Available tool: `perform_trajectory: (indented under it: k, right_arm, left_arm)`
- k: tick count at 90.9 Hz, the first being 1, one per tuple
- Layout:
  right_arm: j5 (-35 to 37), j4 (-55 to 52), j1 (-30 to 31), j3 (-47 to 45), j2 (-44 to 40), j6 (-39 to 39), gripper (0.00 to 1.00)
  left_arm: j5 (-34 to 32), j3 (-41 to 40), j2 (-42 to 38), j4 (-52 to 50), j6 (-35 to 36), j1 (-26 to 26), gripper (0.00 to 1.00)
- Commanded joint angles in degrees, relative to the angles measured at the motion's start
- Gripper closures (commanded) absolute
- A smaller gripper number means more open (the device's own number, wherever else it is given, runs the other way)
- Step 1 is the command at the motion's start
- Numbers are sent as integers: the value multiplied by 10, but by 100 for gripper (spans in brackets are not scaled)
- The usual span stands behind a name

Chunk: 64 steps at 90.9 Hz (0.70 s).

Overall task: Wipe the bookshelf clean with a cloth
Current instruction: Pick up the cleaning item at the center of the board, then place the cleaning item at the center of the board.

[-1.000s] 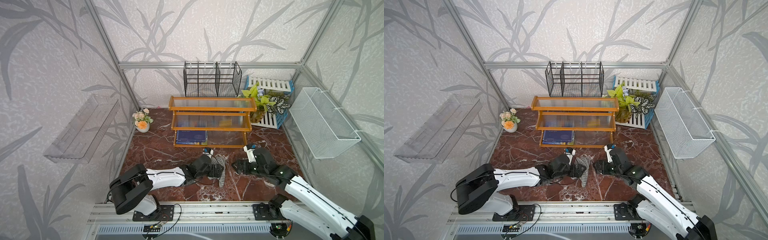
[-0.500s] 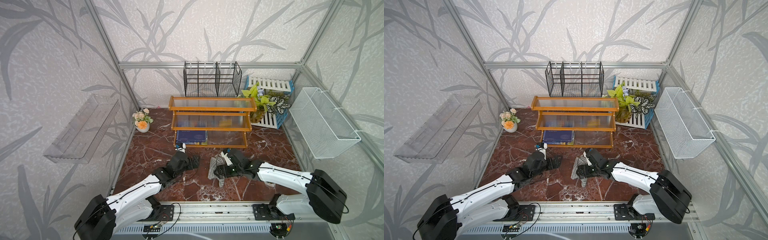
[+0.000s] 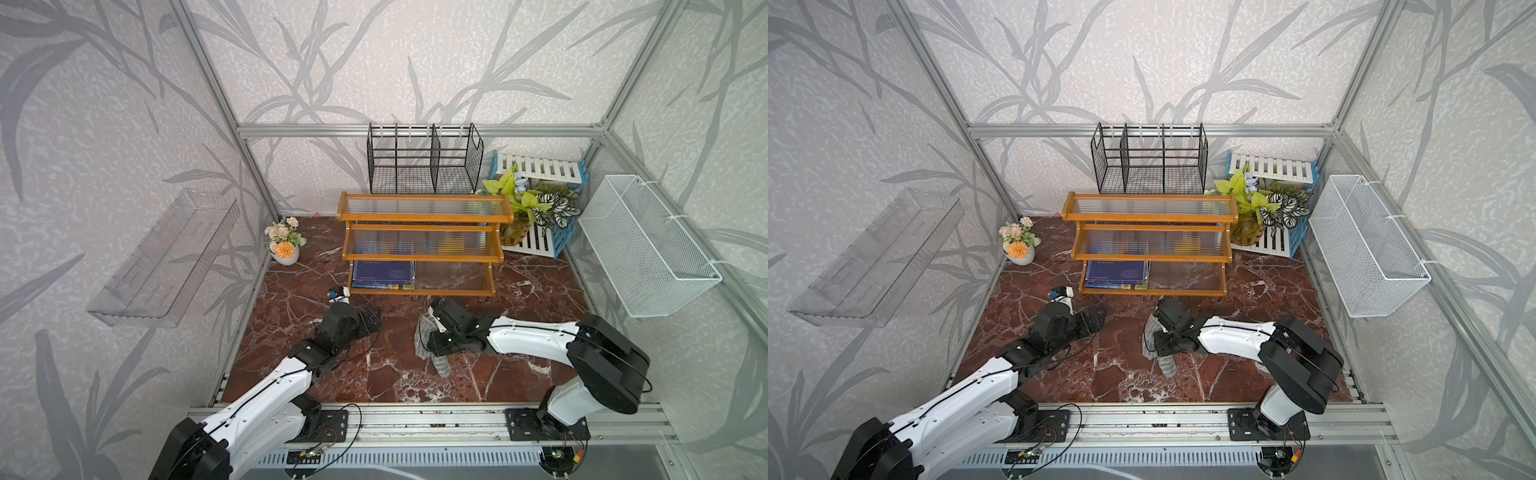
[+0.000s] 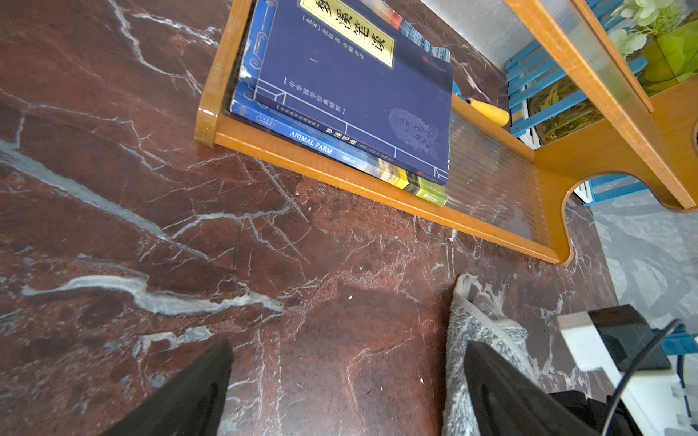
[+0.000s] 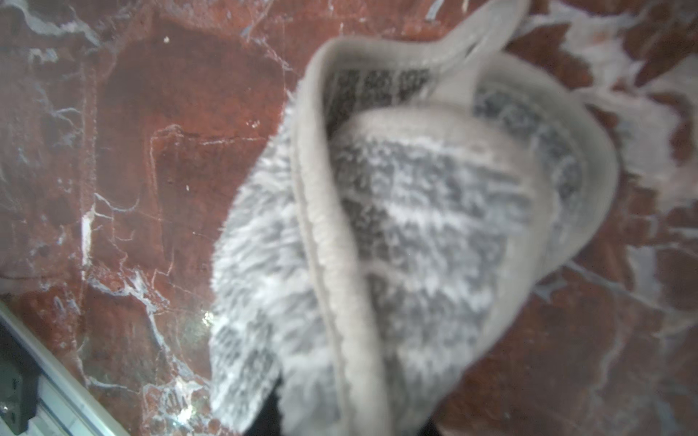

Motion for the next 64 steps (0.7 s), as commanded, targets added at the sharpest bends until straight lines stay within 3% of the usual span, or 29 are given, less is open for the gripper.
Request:
perform_trajectory:
  k: [1,9,33,45,54,59,64]
  right_arm:
    - [-23,24,5,20,9,-9,90]
    - [-52,53,9,19,3,-13,100]
    - [-157,154,68,93,68,14,100]
    - [-159,165,96,157,144,31,100]
    - [-164,155,103,186,176,33,86]
    - [-164,153,103,180,170,31,63]
    - [-155,153,103,163,150,22,50]
  left_arm:
    - [14,-5,-9,-1,11,8,0]
    - [13,-5,-15,-7,12,14,0]
    - [16,-5,-35,-21,16,40,0]
    - [18,-5,-41,-29,20,53,0]
    - [21,-4,-51,-37,24,68,0]
    - [22,-4,-57,-43,27,79,0]
    - [23,-6,-63,-47,30,91,0]
